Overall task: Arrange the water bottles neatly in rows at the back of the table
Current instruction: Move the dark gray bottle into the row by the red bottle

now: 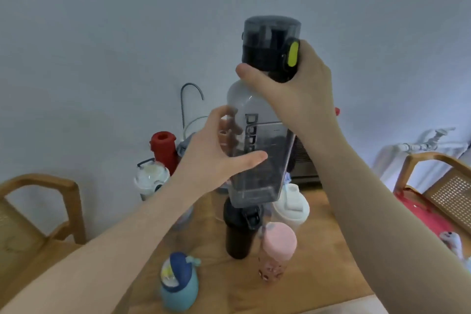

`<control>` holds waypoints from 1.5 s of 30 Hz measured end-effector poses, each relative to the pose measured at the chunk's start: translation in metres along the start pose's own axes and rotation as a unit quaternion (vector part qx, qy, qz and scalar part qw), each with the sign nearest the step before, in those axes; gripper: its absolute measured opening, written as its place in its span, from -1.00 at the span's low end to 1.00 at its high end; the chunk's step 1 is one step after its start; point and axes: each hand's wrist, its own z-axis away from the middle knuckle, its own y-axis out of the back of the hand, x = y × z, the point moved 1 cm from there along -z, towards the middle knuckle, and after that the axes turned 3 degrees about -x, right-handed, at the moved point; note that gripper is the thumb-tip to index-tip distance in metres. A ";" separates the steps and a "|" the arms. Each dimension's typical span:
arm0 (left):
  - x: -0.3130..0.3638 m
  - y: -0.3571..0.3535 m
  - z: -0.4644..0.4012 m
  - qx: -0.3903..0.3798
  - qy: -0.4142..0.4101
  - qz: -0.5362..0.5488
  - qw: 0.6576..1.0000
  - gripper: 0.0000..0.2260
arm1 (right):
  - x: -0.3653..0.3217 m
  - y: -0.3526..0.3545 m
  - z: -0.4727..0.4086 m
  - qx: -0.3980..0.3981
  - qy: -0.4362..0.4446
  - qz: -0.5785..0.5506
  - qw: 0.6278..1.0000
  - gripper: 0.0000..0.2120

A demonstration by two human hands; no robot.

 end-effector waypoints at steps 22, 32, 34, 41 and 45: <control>-0.154 0.228 0.004 0.131 0.116 -0.072 0.982 -0.30 | 0.072 -0.301 0.040 -0.506 -0.080 0.160 0.844 -0.30; -0.224 0.228 -0.001 0.075 0.152 -0.015 0.985 -0.35 | 0.084 -0.297 0.039 -0.393 -0.175 0.323 0.843 -0.38; -0.242 0.216 0.001 0.052 0.167 -0.008 0.985 -0.34 | 0.090 -0.289 0.039 -0.386 -0.188 0.340 0.837 -0.38; -0.289 0.163 0.006 -0.032 0.209 0.028 0.977 -0.30 | 0.109 -0.268 0.038 -0.340 -0.202 0.371 0.840 -0.31; -0.310 0.138 0.010 -0.053 0.236 0.058 0.969 -0.30 | 0.107 -0.266 0.046 -0.302 -0.177 0.350 0.869 -0.27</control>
